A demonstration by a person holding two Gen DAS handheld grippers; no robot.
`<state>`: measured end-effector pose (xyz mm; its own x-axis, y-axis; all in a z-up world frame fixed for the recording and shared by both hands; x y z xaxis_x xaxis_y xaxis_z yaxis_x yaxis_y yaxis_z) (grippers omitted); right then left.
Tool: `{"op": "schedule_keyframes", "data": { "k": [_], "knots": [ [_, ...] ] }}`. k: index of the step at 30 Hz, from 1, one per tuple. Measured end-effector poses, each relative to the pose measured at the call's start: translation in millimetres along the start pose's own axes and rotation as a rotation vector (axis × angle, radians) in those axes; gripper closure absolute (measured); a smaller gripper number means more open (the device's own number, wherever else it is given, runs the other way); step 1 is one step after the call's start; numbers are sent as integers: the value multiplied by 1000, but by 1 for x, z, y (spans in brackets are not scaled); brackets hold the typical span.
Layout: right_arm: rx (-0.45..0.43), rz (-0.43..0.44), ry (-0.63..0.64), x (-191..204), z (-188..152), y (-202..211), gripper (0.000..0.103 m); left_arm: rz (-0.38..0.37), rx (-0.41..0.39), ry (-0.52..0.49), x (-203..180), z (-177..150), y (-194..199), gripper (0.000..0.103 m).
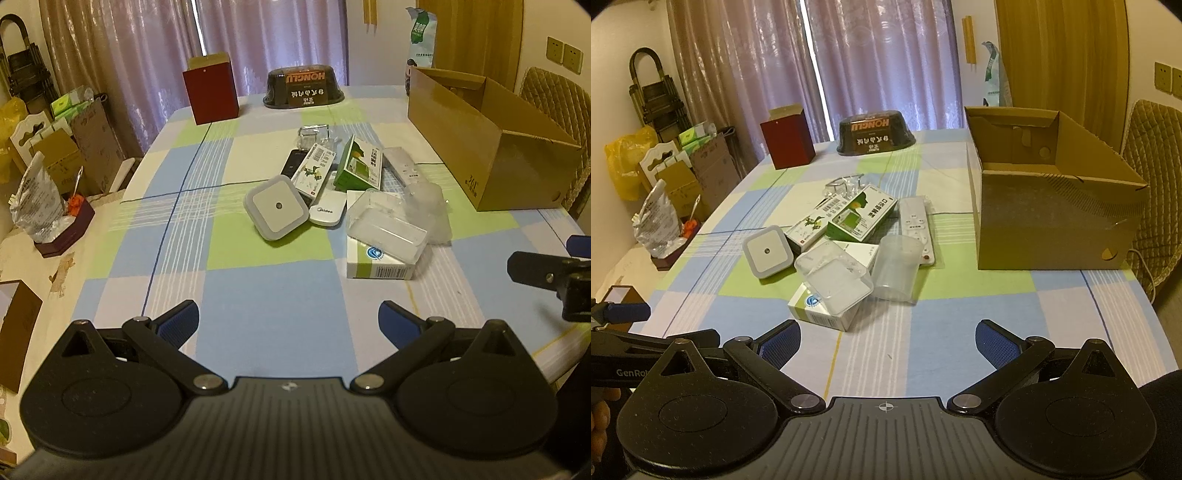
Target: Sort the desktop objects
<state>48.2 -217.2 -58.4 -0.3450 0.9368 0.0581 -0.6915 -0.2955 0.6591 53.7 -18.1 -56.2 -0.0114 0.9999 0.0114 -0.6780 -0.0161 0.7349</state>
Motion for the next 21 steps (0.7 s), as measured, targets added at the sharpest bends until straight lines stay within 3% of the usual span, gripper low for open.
{"op": "schedule_keyframes", "data": {
  "k": [21],
  "knots": [
    [3, 7, -7, -2, 0, -2, 0, -24, 14, -4, -4, 2, 0, 1]
  ]
}}
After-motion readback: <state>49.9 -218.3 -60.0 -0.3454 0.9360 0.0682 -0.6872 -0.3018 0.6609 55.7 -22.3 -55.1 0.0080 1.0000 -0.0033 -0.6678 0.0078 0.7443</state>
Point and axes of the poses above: each gripper's, at about its wrist camera, not at the fingertips, and y roughly against the way its jaws point, x to its left, z to its top, the point moved 8 cm from there along -y, roughly the way its jaws point, and after that the axes turned 8 degrees about y, right-handed, at the moved point
